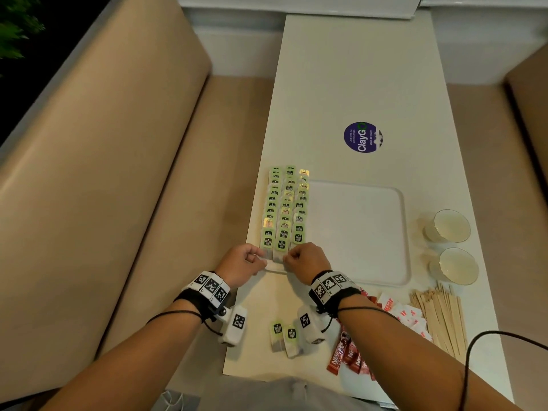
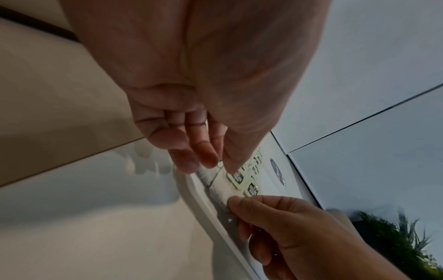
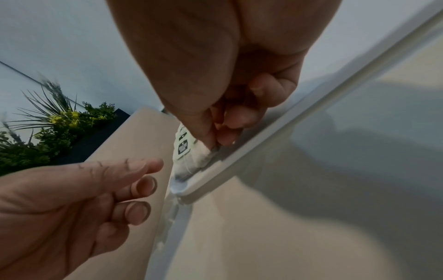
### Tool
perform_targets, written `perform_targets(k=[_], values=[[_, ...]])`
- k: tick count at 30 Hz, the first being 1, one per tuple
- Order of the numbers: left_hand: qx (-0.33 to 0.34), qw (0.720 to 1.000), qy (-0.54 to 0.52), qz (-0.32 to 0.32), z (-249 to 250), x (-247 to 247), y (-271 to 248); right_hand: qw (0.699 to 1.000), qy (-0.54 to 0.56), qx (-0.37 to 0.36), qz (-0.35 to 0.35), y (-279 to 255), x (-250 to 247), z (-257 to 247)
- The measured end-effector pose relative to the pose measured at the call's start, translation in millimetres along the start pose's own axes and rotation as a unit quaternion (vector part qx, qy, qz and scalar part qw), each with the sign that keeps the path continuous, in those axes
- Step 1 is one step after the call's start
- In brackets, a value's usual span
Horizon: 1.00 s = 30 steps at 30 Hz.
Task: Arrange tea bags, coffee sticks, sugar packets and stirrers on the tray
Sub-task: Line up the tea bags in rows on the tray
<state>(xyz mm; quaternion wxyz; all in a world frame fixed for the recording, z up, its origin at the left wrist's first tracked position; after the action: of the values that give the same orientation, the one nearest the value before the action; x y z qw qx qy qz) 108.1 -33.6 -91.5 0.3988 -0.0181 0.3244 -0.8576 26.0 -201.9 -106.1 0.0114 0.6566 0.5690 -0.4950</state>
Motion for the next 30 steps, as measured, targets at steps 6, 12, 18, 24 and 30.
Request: perform_targets(k=[6,12,18,24,30], values=[[-0.005,1.0,0.006,-0.023,-8.0,-0.8,-8.2,0.999,-0.023,0.032,0.005,3.0,3.0,1.8],[-0.011,0.999,0.012,-0.038,-16.1,4.8,-14.3,0.999,-0.037,0.023,0.014,-4.6,-5.7,-1.4],[-0.001,0.995,0.055,-0.088,-35.2,22.2,-24.8,0.997,-0.076,-0.027,-0.002,-33.4,-14.7,4.0],[0.016,0.978,0.138,-0.157,-50.3,45.2,-40.5,0.981,-0.101,-0.126,-0.106,-69.4,7.7,13.1],[0.062,0.931,0.265,-0.243,-51.4,73.0,-56.5,0.963,-0.152,-0.161,-0.155,-90.5,32.8,23.7]])
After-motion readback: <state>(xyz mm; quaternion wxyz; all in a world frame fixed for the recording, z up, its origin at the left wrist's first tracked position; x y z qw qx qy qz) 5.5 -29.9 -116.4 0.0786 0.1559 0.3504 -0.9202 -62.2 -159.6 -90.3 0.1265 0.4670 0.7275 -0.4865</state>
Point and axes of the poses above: each hand's wrist, its own y-axis towards the middle knuckle, its own x-axis out of the palm, z = x × y, the point moved 8 cm from there along y, towards the middle knuckle, and after that the axes turned 9 degrees about -y, right-handed, at the moved point
